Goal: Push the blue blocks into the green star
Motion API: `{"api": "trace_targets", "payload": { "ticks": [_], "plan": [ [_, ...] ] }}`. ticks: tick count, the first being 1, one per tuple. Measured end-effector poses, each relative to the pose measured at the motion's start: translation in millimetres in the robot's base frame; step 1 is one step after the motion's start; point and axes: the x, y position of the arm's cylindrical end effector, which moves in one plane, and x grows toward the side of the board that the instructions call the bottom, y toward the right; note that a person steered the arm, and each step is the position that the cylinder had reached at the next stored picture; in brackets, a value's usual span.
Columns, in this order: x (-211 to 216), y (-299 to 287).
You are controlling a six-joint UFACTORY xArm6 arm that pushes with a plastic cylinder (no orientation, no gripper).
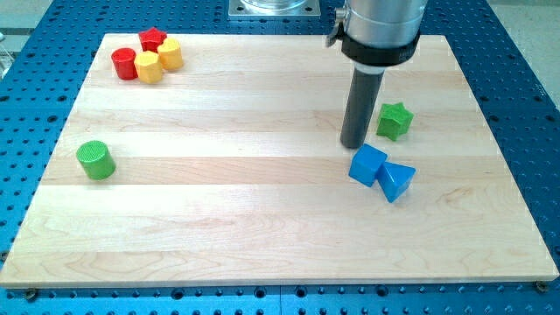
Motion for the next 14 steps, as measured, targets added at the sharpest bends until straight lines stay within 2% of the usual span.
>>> {"api": "trace_targets", "payload": {
  "ticks": [1, 2, 3, 4, 5, 6, 7, 8, 9, 10, 11, 12, 13, 14],
  "plan": [
    [-21, 11],
    [-15, 65],
    [-10, 84],
    [58, -1],
    [122, -21],
    [133, -48],
    [135, -34],
    [196, -16],
    [198, -29],
    [170, -49],
    [197, -62],
    [174, -110],
    [128, -67],
    [108, -3]
  ]
}}
